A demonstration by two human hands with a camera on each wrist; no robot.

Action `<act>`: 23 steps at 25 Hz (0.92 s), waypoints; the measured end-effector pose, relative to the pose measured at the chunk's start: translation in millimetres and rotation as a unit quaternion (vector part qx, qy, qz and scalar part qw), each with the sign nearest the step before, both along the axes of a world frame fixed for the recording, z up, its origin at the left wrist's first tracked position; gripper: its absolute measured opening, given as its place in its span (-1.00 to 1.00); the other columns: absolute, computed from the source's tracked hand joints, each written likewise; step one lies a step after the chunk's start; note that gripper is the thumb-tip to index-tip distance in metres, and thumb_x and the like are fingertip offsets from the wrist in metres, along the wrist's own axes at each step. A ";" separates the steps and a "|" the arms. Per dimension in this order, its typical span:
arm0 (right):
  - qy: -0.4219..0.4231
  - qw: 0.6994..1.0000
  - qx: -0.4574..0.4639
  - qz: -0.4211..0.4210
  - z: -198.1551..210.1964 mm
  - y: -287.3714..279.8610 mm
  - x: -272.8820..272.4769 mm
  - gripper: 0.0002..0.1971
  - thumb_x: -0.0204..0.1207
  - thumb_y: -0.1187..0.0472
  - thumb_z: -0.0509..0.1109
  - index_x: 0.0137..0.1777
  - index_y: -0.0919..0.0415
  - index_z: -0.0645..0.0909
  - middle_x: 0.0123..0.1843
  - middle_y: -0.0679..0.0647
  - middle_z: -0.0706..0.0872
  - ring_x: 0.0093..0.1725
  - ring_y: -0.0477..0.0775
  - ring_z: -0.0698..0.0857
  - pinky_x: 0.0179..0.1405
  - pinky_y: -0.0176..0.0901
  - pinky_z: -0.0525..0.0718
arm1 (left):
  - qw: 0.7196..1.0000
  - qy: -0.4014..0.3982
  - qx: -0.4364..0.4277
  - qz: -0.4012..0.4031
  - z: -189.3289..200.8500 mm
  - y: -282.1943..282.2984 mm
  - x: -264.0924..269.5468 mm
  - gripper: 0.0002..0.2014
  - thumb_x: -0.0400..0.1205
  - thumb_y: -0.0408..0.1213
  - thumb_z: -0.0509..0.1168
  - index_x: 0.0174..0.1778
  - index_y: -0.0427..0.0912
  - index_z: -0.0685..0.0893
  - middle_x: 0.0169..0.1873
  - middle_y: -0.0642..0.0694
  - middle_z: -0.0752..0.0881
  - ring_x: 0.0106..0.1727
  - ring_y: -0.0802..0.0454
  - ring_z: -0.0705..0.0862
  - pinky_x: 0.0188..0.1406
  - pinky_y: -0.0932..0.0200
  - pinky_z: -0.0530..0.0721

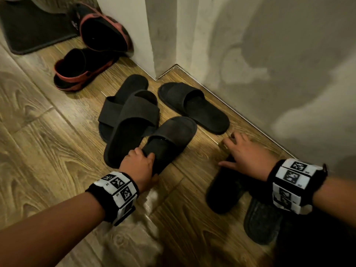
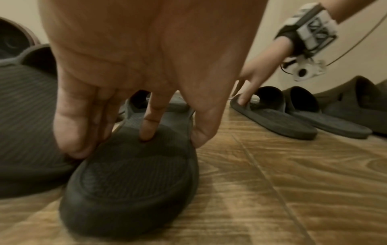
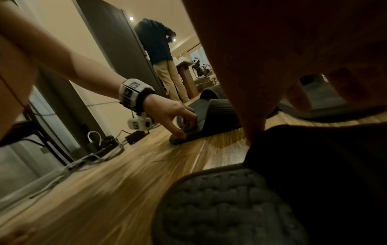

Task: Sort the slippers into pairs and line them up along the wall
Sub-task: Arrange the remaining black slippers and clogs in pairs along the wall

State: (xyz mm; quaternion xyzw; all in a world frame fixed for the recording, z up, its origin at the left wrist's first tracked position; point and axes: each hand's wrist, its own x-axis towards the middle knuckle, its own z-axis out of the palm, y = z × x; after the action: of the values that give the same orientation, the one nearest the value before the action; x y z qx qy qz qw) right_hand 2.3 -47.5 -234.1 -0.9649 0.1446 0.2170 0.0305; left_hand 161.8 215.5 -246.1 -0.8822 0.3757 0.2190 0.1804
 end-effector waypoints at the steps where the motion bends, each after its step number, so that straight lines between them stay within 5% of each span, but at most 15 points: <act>1: 0.015 0.999 -0.020 0.024 2.3 1.0 -6.5 -0.29 0.43 -0.40 0.26 0.41 0.08 0.38 0.39 0.22 0.40 0.37 0.23 0.44 0.17 0.11 0.65 | 1.000 0.001 0.005 0.000 -0.4 -1.9 0.0 -0.39 0.50 0.21 0.26 0.36 -0.09 0.41 0.22 -0.29 0.50 0.23 -0.25 0.55 0.15 -0.03 0.59; 4: 0.055 0.995 -0.044 0.064 7.6 -0.8 -13.4 -0.29 0.42 -0.47 0.18 0.37 0.06 0.46 0.28 0.14 0.49 0.29 0.18 0.51 0.27 0.07 0.53 | 1.000 0.008 0.018 0.002 -0.9 -6.8 1.2 -0.37 0.50 0.20 0.26 0.40 -0.10 0.40 0.25 -0.29 0.49 0.26 -0.25 0.54 0.18 -0.03 0.59; 6: 0.009 1.000 -0.015 0.020 11.8 -5.4 4.9 -0.28 0.43 -0.46 0.16 0.43 0.02 0.42 0.38 0.17 0.47 0.37 0.21 0.49 0.37 0.11 0.49 | 1.000 0.014 0.026 0.002 -2.3 -9.9 3.0 -0.33 0.50 0.22 0.26 0.43 -0.11 0.38 0.27 -0.30 0.48 0.28 -0.25 0.52 0.20 -0.03 0.59; 8: -0.025 0.999 0.036 -0.026 10.6 -14.1 34.9 -0.27 0.47 -0.40 0.21 0.54 -0.02 0.30 0.58 0.29 0.29 0.57 0.35 0.32 0.55 0.21 0.35 | 0.999 0.021 0.035 0.000 -3.3 -12.1 4.6 -0.30 0.49 0.24 0.26 0.44 -0.12 0.36 0.28 -0.31 0.47 0.29 -0.26 0.52 0.20 -0.05 0.59; 11: 0.050 0.997 0.052 -0.035 3.0 -22.0 62.2 -0.18 0.49 -0.40 0.21 0.65 -0.02 0.13 0.70 0.33 0.09 0.69 0.40 0.04 0.66 0.29 0.05 | 0.999 0.027 0.039 0.006 -4.0 -12.4 5.9 -0.28 0.47 0.28 0.26 0.40 -0.14 0.38 0.27 -0.31 0.48 0.27 -0.26 0.54 0.17 -0.05 0.60; 16: 0.084 0.996 0.009 -0.014 -7.6 -4.8 50.0 0.00 0.40 -0.59 -0.02 0.69 0.07 0.03 0.62 0.44 0.19 0.61 0.50 0.20 0.64 0.39 -0.10 | 0.999 -0.018 -0.010 0.036 -2.5 -19.2 5.8 -0.39 0.52 0.20 0.22 0.33 -0.17 0.39 0.19 -0.31 0.54 0.19 -0.26 0.58 0.07 0.00 0.63; 23: 0.016 0.998 0.059 0.032 -8.5 24.4 31.3 -0.16 0.40 -0.58 0.00 0.52 -0.03 0.29 0.42 0.22 0.41 0.37 0.31 0.45 0.38 0.21 0.40 | 0.999 -0.015 -0.006 0.051 -6.0 -22.4 16.6 -0.21 0.42 0.27 0.25 0.45 -0.11 0.23 0.15 -0.35 0.55 0.13 -0.30 0.59 0.05 -0.04 0.62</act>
State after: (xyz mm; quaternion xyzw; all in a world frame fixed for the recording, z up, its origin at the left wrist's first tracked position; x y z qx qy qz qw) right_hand 33.6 -23.1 -242.6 -0.9620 0.1012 0.2411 0.0782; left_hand 178.4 193.1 -252.0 -0.9043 0.3294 0.2125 0.1691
